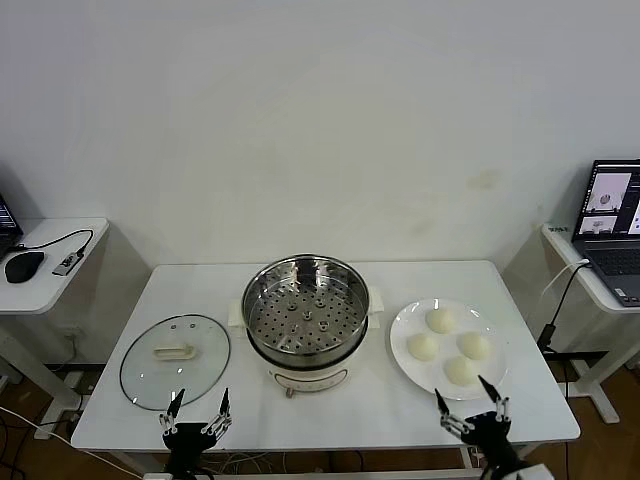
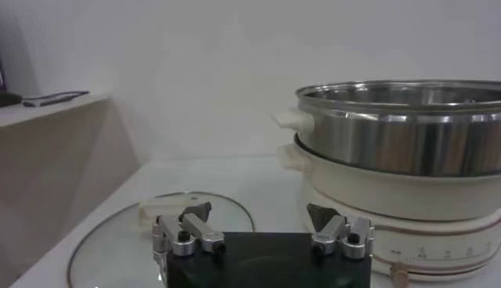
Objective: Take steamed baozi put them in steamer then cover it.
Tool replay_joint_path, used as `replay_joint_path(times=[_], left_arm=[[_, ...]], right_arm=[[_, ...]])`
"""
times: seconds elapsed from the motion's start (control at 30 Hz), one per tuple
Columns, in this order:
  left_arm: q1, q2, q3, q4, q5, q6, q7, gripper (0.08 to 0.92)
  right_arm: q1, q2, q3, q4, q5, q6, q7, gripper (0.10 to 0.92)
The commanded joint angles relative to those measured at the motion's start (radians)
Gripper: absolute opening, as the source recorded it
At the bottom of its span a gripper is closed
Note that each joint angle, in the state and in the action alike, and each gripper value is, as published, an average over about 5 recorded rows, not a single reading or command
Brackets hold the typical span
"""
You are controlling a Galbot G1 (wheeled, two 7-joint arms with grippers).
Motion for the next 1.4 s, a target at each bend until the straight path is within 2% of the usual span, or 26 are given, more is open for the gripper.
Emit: replay_joint_path(times=[0.03, 0.2, 0.4, 0.53, 0.67, 0.83, 0.97, 1.17, 1.4], left_arm=[[0.002, 0.002, 0.001, -0.002, 0.032, 0.028, -0.007, 0.823], [0.005, 0.003, -0.003, 0.002, 0.057, 0.035, -0.018, 0.823], [0.008, -0.001, -0.010, -0.003, 0.083, 0.044, -0.018, 0.823], [0.013, -0.004, -0.014, -0.004, 0.096, 0.055, -0.020, 0.823], [0.016, -0.004, -0.021, -0.006, 0.099, 0.061, -0.021, 0.823], [0.016, -0.006, -0.030, -0.013, 0.105, 0.067, -0.020, 0.823], [0.018, -0.008, -0.035, -0.015, 0.113, 0.068, -0.017, 0.823], [0.020, -0.003, -0.047, -0.017, 0.111, 0.066, -0.012, 0.823], [0.019, -0.002, -0.055, -0.017, 0.111, 0.063, -0.007, 0.823]], right_arm=[[0.134, -0.242, 0.090, -0.076, -0.206, -0.086, -0.080, 0.823], [0.241, -0.391, 0.054, -0.173, -0.332, -0.104, -0.241, 0.823], [0.447, -0.557, -0.127, -0.286, -0.386, -0.103, -0.440, 0.823], [0.625, -0.610, -0.297, -0.356, -0.428, -0.068, -0.571, 0.823], [0.879, -0.633, -0.531, -0.436, -0.399, -0.072, -0.668, 0.823], [1.230, -0.607, -0.862, -0.589, -0.337, -0.087, -0.756, 0.823], [1.399, -0.558, -1.050, -0.683, -0.315, -0.124, -0.791, 0.823], [1.517, -0.480, -1.220, -0.781, -0.283, -0.144, -0.813, 0.823], [1.558, -0.351, -1.270, -0.922, -0.295, -0.085, -0.842, 0.823]])
